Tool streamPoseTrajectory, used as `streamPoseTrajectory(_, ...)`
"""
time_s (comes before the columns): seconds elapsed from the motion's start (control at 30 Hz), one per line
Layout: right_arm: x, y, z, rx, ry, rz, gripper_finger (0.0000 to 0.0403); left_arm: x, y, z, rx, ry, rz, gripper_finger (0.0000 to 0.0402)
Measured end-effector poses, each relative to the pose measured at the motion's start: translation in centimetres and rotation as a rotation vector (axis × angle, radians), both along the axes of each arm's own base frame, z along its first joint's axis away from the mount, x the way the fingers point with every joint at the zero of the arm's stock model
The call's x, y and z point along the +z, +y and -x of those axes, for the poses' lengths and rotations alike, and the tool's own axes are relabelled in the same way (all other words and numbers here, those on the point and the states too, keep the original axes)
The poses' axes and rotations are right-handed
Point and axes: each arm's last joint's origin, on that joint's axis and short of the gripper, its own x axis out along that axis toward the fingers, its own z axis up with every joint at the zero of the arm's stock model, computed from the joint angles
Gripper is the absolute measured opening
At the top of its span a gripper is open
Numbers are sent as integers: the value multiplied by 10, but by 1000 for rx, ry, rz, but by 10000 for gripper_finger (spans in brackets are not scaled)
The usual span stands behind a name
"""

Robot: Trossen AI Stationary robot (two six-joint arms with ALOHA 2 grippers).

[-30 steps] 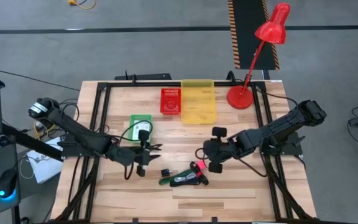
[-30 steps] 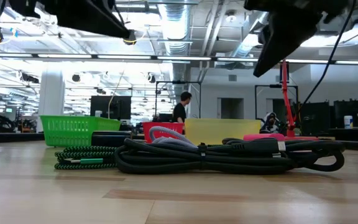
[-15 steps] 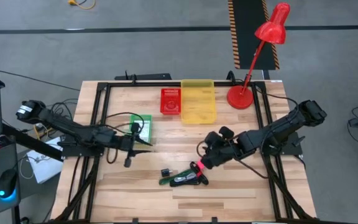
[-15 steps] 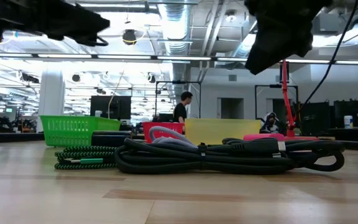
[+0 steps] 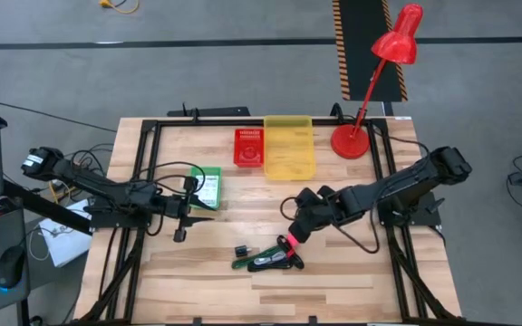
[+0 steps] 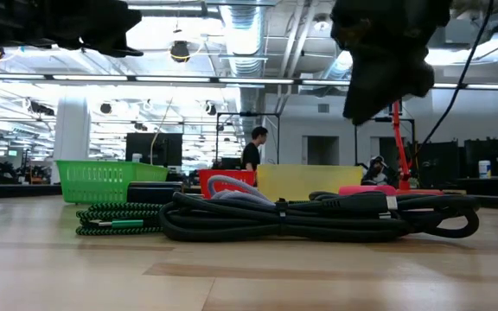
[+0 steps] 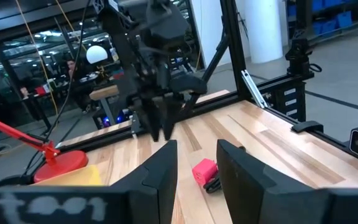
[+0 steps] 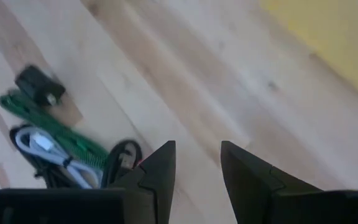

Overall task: Pick and place items into bin
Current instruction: Put the pink charger adapter into the red basket

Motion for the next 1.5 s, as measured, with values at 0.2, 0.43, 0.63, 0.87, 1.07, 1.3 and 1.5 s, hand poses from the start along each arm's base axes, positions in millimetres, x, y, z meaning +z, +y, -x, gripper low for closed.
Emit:
streamPoseTrajectory(0.2,-29,7,-10,-7,111,-96,123,1,0,0,0,-14,8,103)
streamPoseTrajectory(0.43,-40,15,-21,-22,139,-142,124,2,0,0,0,-14,10,103)
streamPoseTrajectory(0.63,-30,24,-29,3,104,-171,137,0,0,0,3,3,4,103)
streamPoseTrajectory(0.87,-26,28,-30,1,102,-206,189,-2,0,0,3,24,-2,103)
streamPoseTrajectory(1.07,-31,28,-29,-29,132,-206,222,-2,0,0,2,27,9,103)
streamPoseTrajectory(1.3,-31,28,-30,-33,126,-201,224,-2,0,0,2,29,11,103)
streamPoseTrajectory(1.5,-31,28,-30,-41,124,-203,223,-3,0,0,2,31,11,103)
